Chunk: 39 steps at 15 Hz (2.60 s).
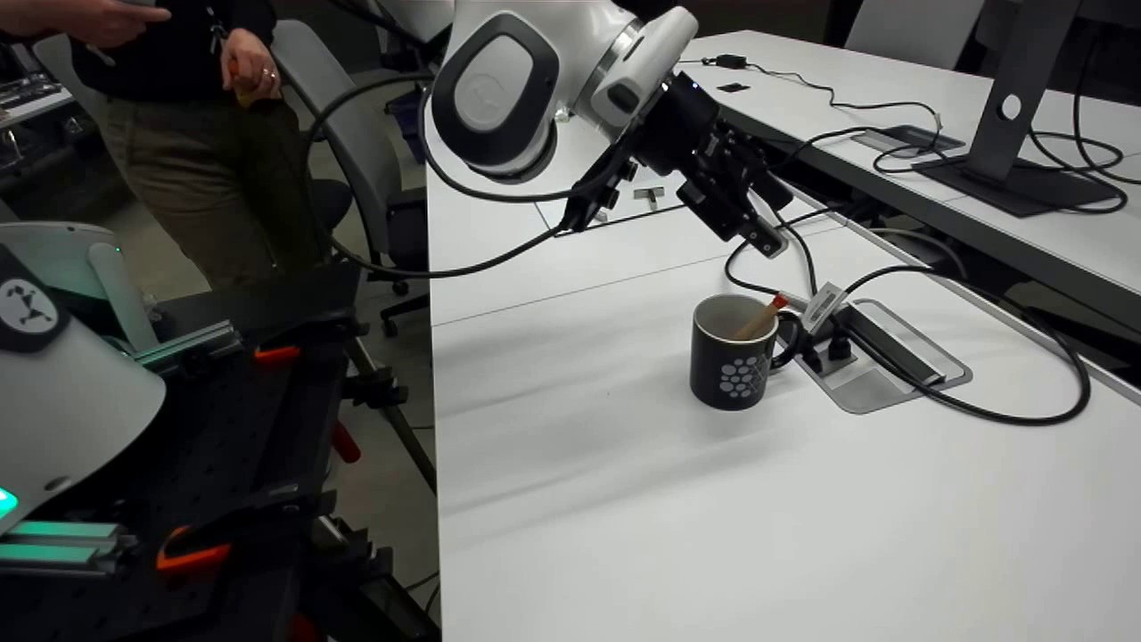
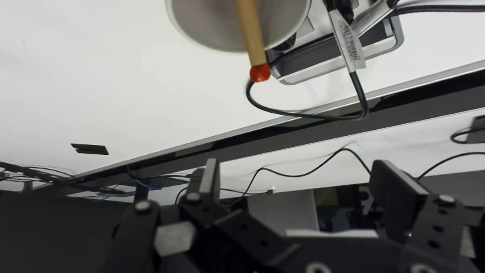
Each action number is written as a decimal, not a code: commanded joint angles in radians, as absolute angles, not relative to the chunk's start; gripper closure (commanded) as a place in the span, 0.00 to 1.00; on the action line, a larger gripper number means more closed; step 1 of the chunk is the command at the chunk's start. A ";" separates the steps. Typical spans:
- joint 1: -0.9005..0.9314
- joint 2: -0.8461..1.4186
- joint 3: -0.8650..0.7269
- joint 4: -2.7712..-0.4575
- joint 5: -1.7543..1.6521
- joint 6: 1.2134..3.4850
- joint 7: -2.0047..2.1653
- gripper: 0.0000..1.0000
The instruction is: Put the marker inside the mug.
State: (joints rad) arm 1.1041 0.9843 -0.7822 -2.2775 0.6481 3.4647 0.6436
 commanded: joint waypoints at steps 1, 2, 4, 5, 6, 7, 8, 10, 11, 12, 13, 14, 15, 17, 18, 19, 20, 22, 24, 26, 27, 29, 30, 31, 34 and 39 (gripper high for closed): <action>1.068 0.840 -0.794 -2.344 0.446 3.463 0.592 0.00; 1.063 0.814 -0.801 -2.343 0.389 3.463 0.597 0.00; 1.061 0.769 -0.820 -2.328 0.278 3.463 0.611 0.00; 1.066 0.750 -0.832 -2.319 0.235 3.463 0.617 0.00; 1.069 0.727 -0.842 -2.310 0.197 3.463 0.622 0.00; 1.071 0.702 -0.850 -2.301 0.167 3.463 0.630 0.00; 1.074 0.680 -0.859 -2.291 0.149 3.463 0.640 0.00; 1.086 0.650 -0.876 -2.268 0.183 3.463 0.656 0.00; 1.090 0.640 -0.880 -2.255 0.209 3.463 0.670 0.00; 1.097 0.629 -0.891 -2.242 0.213 3.463 0.693 0.00; 1.102 0.622 -0.899 -2.233 0.215 3.463 0.711 0.00; 1.113 0.622 -0.914 -2.221 0.217 3.463 0.725 0.00; 1.129 0.627 -0.933 -2.206 0.226 3.463 0.744 0.00; 1.167 0.653 -0.979 -2.184 0.248 3.463 0.780 0.00; 1.162 0.639 -0.973 -2.195 0.225 3.462 0.781 0.00; 1.146 0.615 -0.952 -2.227 0.200 3.461 0.772 0.00; 1.096 0.579 -0.864 -2.287 0.328 3.457 0.625 0.00; 1.029 0.575 -0.785 -2.365 0.378 3.446 0.591 0.00; 0.922 0.588 -0.681 -2.424 0.426 3.444 0.561 0.00; 0.784 0.594 -0.561 -2.466 0.444 3.489 0.534 0.00; 0.794 0.616 -0.597 -2.471 0.369 3.456 0.611 0.00; 0.714 0.617 -0.554 -2.492 0.344 3.455 0.591 0.00; 0.705 0.615 -0.560 -2.488 0.334 3.454 0.587 0.00; 0.708 0.613 -0.574 -2.482 0.325 3.454 0.583 0.00; 0.725 0.612 -0.611 -2.461 0.321 3.454 0.586 0.00; 0.718 0.626 -0.599 -2.457 0.339 3.455 0.591 0.00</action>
State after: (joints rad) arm 0.7178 0.6257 -0.5989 -2.4568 0.3390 3.4546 0.5915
